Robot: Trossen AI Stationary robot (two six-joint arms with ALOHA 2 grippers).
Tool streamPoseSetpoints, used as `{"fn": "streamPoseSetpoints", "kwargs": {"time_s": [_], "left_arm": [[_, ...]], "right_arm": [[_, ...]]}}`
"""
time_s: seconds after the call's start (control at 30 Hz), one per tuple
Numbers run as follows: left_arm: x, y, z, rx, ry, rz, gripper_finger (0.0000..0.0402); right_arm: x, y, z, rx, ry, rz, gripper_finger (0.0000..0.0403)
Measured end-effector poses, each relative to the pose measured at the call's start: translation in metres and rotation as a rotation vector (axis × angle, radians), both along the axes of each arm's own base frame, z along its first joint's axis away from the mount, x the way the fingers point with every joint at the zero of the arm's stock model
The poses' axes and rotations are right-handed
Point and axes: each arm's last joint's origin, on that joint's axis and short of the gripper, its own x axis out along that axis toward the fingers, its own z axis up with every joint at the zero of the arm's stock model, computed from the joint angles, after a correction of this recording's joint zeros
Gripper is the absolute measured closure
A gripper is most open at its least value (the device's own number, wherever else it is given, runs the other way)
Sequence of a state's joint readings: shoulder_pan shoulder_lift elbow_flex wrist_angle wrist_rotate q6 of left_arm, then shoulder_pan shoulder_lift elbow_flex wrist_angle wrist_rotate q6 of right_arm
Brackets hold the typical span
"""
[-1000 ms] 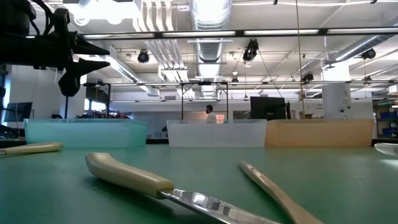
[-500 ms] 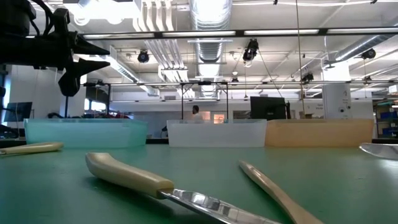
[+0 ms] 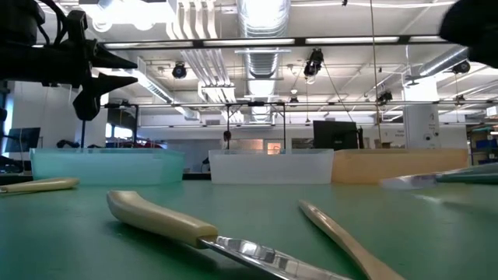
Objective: Sort silverware by color (type)
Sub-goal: Put the green knife into the transparent bin
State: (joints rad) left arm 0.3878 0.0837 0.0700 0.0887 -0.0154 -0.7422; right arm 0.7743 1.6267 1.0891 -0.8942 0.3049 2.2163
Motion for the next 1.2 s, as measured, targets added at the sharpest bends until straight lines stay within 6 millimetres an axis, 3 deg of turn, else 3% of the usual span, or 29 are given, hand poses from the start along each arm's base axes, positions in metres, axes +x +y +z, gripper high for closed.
{"fn": "streamPoseSetpoints", "kwargs": {"time_s": [0.4,0.53,0.73,1.0,1.2], "left_arm": [[0.0,0.0,0.0,0.0,0.0,0.0,0.0293],[0.0,0.0,0.0,0.0,0.0,0.0,0.0293],[0.0,0.0,0.0,0.0,0.0,0.001,0.0293],[0.0,0.0,0.0,0.0,0.0,0.001,0.0293],[0.0,0.0,0.0,0.0,0.0,0.0,0.0293]], "right_arm": [[0.044,-0.054,0.057,-0.264,0.055,0.209,0.0396],[0.055,-0.069,0.068,-0.291,0.069,0.251,0.0396],[0.059,-0.081,0.062,-0.229,0.113,0.202,0.0395],[0.05,-0.076,0.045,-0.059,0.167,0.046,0.0391],[0.042,-0.063,0.032,0.024,0.192,0.033,0.0342]]}}
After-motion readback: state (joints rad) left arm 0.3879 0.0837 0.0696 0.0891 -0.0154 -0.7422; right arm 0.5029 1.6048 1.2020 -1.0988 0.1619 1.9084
